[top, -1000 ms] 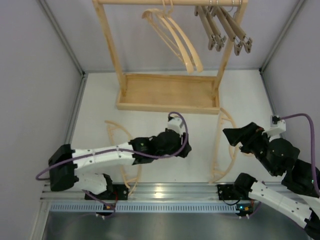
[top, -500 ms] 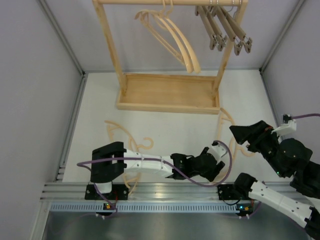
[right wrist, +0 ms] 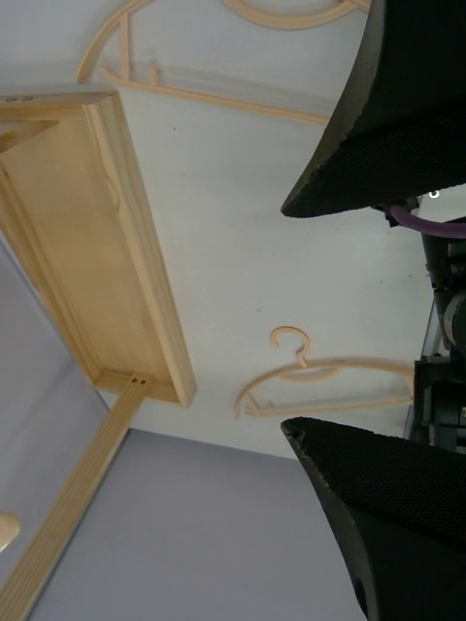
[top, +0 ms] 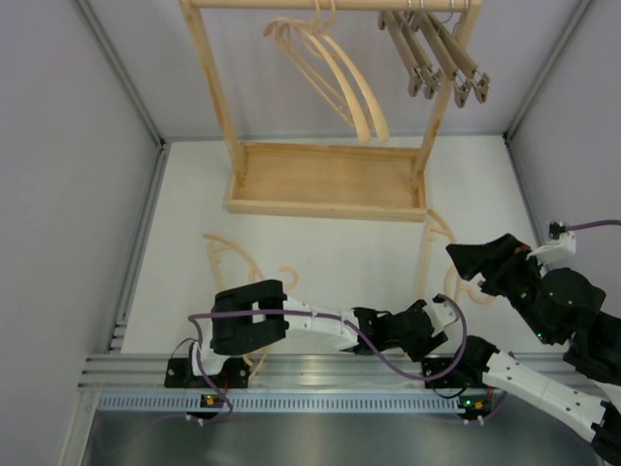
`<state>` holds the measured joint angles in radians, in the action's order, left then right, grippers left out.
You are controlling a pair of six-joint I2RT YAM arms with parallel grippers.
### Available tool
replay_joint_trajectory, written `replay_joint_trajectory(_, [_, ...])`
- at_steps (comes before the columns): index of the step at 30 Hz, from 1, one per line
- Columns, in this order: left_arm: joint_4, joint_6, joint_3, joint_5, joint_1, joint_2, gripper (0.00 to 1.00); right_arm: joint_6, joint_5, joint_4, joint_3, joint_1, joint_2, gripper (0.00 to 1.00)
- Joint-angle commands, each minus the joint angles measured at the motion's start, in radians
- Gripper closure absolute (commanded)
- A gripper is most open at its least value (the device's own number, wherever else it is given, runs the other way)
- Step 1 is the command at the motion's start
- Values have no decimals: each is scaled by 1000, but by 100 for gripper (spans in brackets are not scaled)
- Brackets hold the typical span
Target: Organize the hangers
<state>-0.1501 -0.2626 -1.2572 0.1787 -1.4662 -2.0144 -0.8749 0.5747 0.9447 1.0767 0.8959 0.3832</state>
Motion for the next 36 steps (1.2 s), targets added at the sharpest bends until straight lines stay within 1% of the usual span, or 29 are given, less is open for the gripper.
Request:
replay_joint_trajectory(1, [-95, 56, -42, -2, -5, -18, 40, 7, 7, 39, 28, 11, 8, 20])
replay_joint_trajectory(24, [-59, 118, -99, 25, -3, -125, 40, -4, 10, 52, 3, 9, -12, 19])
replay_joint_trajectory(27, [-52, 114, -88, 34, -3, -132, 46, -4, 8, 54, 0, 9, -10, 19])
replay_joint_trajectory(28, [-52, 114, -82, 38, -3, -133, 52, -4, 8, 52, -1, 9, -10, 19])
replay_joint_trajectory(31, [-51, 105, -48, 48, -3, -118, 59, -6, 8, 52, -3, 11, -14, 19])
replay_joint_trajectory(32, [-52, 105, -38, 51, -3, -113, 66, -6, 8, 52, -6, 9, -14, 19])
replay_joint_trajectory(34, [-58, 100, -5, 59, -3, -92, 71, -6, 10, 52, -9, 9, -10, 19])
replay_joint_trajectory(35, [-59, 97, 4, 62, -3, -86, 78, -6, 8, 52, -11, 9, -9, 19])
replay_joint_trajectory(36, [-63, 95, 15, 64, -3, -78, 81, -7, 8, 52, -11, 9, -7, 19])
